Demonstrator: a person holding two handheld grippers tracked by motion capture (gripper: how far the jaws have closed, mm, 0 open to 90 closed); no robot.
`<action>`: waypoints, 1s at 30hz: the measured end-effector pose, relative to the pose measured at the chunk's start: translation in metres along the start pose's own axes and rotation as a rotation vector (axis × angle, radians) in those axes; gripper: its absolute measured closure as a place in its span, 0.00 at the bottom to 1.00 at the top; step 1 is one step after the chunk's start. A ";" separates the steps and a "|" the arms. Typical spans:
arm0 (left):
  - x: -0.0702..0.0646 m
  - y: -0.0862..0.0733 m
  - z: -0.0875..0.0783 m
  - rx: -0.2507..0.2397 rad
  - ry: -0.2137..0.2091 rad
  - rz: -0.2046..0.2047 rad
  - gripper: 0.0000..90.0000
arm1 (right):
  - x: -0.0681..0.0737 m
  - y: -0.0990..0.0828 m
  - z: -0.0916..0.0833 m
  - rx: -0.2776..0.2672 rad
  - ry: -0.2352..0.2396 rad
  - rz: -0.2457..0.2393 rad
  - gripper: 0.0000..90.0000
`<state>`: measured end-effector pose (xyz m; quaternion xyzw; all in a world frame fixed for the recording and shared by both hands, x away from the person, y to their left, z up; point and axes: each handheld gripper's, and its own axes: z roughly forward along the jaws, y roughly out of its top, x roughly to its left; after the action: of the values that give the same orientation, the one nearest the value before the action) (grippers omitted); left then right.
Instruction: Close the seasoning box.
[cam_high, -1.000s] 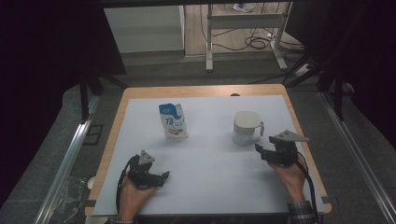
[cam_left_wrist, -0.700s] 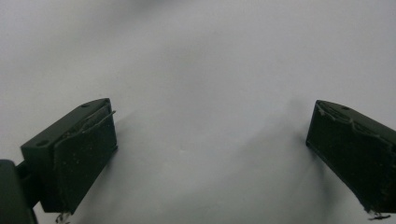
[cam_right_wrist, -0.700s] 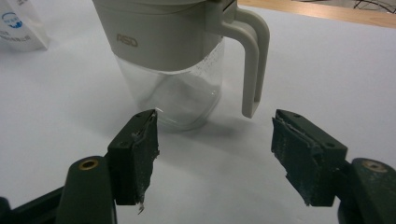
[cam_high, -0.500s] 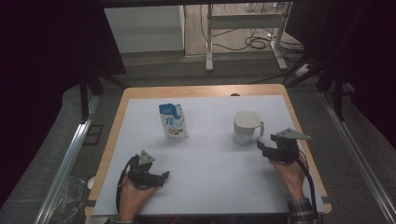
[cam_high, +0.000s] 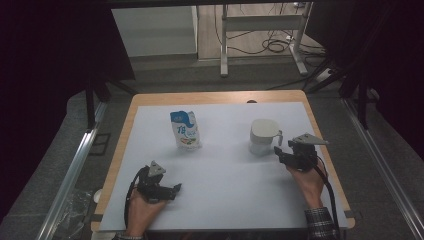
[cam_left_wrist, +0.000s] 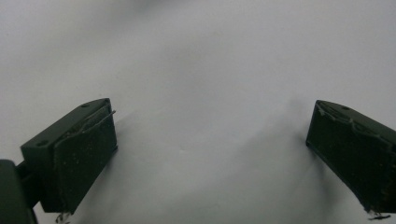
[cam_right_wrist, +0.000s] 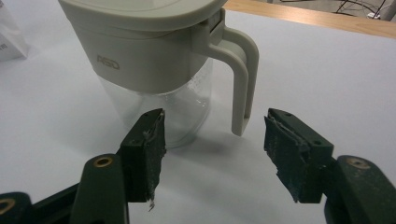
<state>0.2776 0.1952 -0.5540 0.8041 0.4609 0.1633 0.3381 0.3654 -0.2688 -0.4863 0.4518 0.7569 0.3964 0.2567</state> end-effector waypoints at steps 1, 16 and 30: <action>0.000 0.000 0.000 -0.001 0.001 -0.002 0.02 | 0.000 0.000 0.000 0.002 -0.003 0.000 0.44; 0.000 0.000 0.000 0.000 0.000 0.001 0.02 | -0.004 0.007 0.015 -0.023 -0.067 0.020 0.56; 0.000 0.000 0.000 -0.001 -0.001 0.001 0.02 | -0.006 0.008 0.031 -0.022 -0.110 0.054 0.65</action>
<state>0.2776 0.1952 -0.5540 0.8042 0.4605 0.1632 0.3385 0.3954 -0.2604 -0.4966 0.4903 0.7247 0.3860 0.2922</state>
